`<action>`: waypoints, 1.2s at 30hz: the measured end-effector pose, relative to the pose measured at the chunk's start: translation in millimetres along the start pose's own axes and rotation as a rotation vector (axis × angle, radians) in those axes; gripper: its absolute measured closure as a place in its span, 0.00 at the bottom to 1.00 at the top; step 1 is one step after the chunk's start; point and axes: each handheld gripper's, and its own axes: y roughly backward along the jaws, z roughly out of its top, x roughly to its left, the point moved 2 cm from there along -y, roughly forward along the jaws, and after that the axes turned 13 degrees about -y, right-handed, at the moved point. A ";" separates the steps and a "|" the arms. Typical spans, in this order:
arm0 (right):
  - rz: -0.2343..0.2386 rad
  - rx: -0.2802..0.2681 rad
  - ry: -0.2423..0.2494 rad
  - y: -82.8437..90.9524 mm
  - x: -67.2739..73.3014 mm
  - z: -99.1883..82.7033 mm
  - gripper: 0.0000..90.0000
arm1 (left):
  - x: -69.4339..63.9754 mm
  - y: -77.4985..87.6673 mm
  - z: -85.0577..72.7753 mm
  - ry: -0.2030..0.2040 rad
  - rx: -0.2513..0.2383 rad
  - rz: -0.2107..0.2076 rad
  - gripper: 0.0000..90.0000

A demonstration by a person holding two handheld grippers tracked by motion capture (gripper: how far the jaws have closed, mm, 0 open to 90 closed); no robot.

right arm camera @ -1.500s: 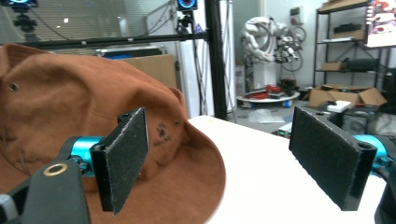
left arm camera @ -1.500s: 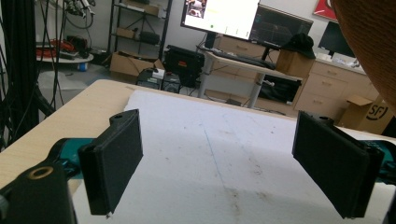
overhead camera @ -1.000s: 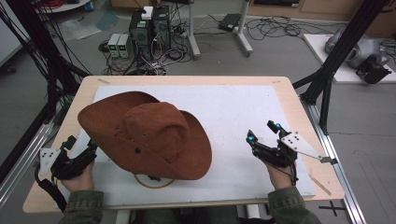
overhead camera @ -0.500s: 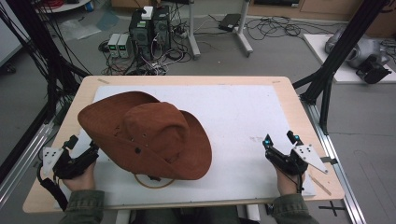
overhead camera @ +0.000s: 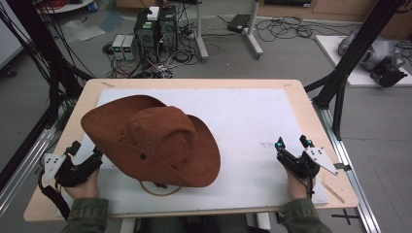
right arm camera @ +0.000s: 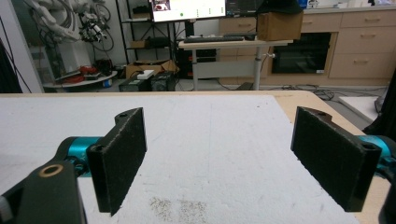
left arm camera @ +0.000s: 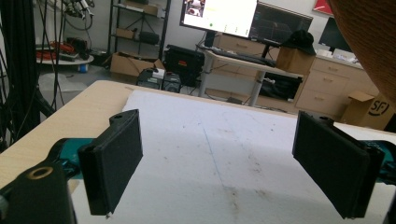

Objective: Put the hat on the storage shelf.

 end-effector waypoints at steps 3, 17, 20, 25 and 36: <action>0.007 -0.002 0.005 0.6 1.7 0.0 0.19 | -0.2 -0.1 0.1 -0.004 0.001 -0.004 0.18; 0.013 0.005 0.019 2.0 2.7 -0.5 0.19 | -1.8 0.3 0.6 -0.006 0.001 -0.010 0.18; 0.013 0.006 0.023 2.1 2.6 -0.7 0.19 | -2.2 -0.1 0.7 -0.008 0.001 -0.011 0.18; 0.018 0.010 0.020 2.9 3.5 -1.3 0.19 | -3.2 -0.8 0.9 -0.006 0.001 -0.013 0.18; 0.021 0.022 0.019 3.1 2.5 -1.9 0.19 | -3.1 -1.8 0.2 -0.009 0.005 -0.018 0.18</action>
